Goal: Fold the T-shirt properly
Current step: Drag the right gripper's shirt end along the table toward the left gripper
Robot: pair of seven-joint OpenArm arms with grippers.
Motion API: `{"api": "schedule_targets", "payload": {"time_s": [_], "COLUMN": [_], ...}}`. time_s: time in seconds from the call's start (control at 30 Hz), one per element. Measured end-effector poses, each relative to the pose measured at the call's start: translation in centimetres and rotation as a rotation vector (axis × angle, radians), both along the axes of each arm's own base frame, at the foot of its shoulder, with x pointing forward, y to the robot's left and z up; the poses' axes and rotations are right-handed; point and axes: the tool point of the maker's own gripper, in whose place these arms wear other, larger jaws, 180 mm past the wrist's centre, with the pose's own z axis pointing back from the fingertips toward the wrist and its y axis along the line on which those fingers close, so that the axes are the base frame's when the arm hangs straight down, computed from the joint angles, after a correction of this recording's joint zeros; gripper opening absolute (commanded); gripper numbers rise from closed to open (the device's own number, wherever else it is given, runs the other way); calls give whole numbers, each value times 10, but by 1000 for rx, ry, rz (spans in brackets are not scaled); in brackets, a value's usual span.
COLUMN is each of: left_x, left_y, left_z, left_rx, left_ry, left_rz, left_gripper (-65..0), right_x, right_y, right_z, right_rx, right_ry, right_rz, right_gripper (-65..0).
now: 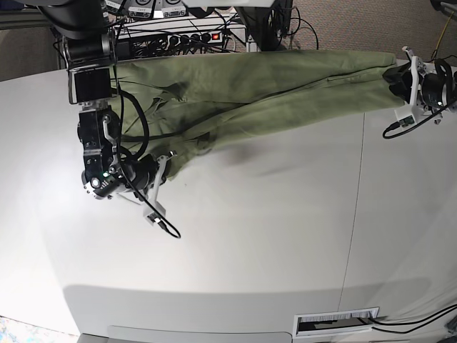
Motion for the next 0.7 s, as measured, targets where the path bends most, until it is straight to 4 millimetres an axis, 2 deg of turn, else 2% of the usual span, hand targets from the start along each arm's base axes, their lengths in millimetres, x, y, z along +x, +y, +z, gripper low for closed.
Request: {"api": "schedule_targets", "payload": {"time_s": [0.07,0.13,0.17,0.3,0.47,0.6,0.7], "left_x": [0,2,2,4,5,6,6], "left_y": [1,2,5,4,3,3,3], "left_z": [0,-1,-2,-2,-1,-1,-1], "left_rx": [4,13,30,24,20,17,18], "left_ry": [-3,-16,-19,-33,-37,-40,-40], "left_rz": [-2,-7,-14,-14,-12,-12,-12], "left_gripper": [-446,-446,-446,-446,-446,-446,-446], "right_x": [4,6,3,-29,-52,-86,-105], "right_y": [12,13,10,-3,-4,-3,5], "right_z": [22,33,32,6,7,-6,-6], "right_rx": [30,55,50,22,12,-7,22], "right_ry": [-56,-85,-78,30,20,62,63], "right_rz": [41,52,51,46,85,110,121], "right_gripper": [-650,-650,-650,-650,-650,-650,-650]}}
